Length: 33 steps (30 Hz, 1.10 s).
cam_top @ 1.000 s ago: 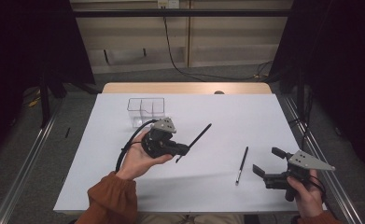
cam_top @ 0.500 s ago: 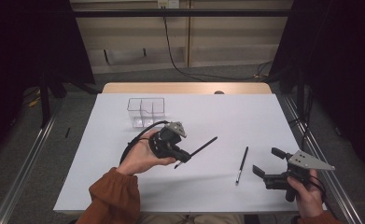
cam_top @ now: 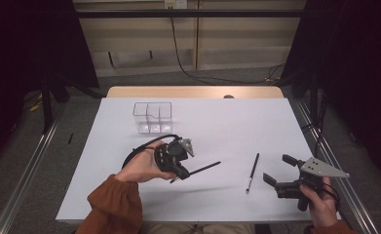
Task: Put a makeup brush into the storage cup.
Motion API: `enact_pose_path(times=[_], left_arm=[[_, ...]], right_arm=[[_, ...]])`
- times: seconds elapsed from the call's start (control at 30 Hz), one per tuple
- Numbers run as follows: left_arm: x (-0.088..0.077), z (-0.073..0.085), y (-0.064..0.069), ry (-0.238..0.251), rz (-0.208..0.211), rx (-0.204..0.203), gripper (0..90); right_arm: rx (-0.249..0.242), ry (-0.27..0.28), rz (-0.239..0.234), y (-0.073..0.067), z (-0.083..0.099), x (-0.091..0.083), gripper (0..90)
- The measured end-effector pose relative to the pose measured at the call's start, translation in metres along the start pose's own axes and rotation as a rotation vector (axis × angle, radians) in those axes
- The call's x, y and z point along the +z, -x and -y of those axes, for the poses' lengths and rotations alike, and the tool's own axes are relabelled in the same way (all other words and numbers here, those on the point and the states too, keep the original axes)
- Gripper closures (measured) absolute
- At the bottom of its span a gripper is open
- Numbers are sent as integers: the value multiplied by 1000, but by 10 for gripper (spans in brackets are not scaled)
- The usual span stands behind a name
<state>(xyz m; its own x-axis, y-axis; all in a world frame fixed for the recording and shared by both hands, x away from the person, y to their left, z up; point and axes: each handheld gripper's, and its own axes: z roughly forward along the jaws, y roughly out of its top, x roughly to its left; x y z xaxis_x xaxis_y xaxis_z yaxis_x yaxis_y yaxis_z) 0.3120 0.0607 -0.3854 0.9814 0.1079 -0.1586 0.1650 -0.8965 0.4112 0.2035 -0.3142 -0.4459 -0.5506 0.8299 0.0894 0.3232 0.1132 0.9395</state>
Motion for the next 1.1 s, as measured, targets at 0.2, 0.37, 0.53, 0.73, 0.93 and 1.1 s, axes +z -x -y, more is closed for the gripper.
enact_pose_path(times=[0.2,0.37,0.53,0.73,0.93,1.1], left_arm=[[0,3,0,-34,27,9,844],[2,6,-2,-29,19,-9,844],[-2,6,-3,-38,19,1,844],[-1,5,0,-47,31,10,844],[1,6,-1,-50,35,4,844],[1,6,-1,-48,34,8,844]], right_arm=[[-9,16,-31,-2,-2,0,4],[-25,35,-37,-5,-3,1,0],[-20,52,-16,-9,-8,4,8],[-45,81,-70,-14,-20,10,5],[-42,78,-110,-17,-32,18,8],[-64,72,-156,-20,-48,24,5]])
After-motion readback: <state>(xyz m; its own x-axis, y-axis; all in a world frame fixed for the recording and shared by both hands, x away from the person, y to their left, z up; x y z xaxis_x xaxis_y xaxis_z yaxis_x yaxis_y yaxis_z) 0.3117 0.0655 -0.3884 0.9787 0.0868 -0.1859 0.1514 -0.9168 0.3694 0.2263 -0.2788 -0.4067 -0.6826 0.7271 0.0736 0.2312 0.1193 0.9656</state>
